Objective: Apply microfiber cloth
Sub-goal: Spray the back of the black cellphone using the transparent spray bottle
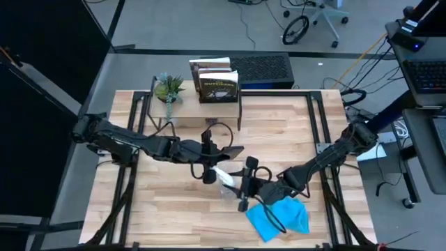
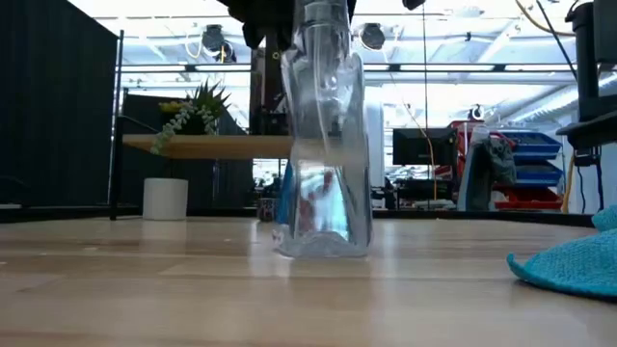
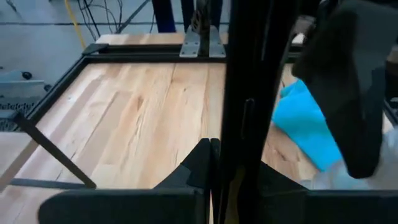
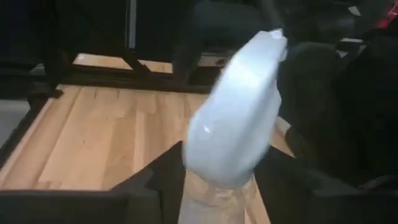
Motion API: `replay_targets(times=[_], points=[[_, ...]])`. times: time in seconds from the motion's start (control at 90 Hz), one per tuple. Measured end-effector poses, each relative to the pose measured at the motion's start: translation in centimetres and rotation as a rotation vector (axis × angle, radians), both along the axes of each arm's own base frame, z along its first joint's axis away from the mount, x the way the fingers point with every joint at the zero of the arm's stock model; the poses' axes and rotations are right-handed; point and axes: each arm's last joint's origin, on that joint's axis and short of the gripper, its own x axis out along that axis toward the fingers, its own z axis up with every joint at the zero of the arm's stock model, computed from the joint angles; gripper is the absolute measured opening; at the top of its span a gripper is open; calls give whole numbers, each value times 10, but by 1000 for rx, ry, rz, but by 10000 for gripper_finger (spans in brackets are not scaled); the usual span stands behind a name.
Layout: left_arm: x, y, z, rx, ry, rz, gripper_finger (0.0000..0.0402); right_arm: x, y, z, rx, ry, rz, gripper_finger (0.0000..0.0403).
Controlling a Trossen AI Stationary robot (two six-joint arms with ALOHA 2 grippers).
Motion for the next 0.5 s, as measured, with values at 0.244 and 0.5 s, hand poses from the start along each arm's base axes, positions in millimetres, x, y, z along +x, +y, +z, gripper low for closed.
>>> replay_targets(times=[0.244, 0.5], points=[[-8, 3, 4, 28, 20, 77, 14, -2, -2, 0, -49, 29, 4, 201], [-14, 3, 10, 27, 4, 133, 9, -5, -4, 5, -86, 38, 4, 295]])
